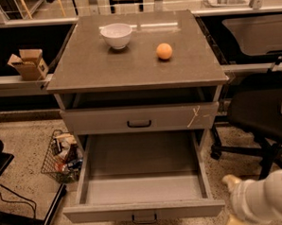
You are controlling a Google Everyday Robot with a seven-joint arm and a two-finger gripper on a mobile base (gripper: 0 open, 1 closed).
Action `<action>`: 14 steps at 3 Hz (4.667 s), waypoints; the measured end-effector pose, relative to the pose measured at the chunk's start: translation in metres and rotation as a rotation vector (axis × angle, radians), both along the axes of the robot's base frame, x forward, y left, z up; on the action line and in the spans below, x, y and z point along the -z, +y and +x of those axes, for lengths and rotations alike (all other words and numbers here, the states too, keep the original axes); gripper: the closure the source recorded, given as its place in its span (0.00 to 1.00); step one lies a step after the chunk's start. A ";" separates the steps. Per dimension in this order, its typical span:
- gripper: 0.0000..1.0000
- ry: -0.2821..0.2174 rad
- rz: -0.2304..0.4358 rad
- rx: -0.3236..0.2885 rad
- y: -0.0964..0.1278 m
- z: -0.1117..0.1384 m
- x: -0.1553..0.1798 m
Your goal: Close middle drawer
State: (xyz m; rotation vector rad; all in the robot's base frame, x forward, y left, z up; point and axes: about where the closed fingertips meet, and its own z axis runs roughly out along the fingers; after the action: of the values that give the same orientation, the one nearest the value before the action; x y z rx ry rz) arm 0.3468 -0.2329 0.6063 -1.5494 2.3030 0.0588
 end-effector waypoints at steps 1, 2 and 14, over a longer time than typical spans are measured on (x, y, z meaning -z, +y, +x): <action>0.48 0.047 0.074 -0.014 0.028 -0.047 0.080; 0.79 0.077 0.154 -0.016 0.052 -0.078 0.153; 1.00 -0.300 0.187 -0.015 0.078 0.219 0.303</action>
Offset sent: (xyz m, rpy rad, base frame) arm -0.1013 0.0710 -0.2061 0.2163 0.0935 0.0163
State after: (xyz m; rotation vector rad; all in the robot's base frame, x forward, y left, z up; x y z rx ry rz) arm 0.5656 -0.1547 0.3030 -1.3785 1.9925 0.0411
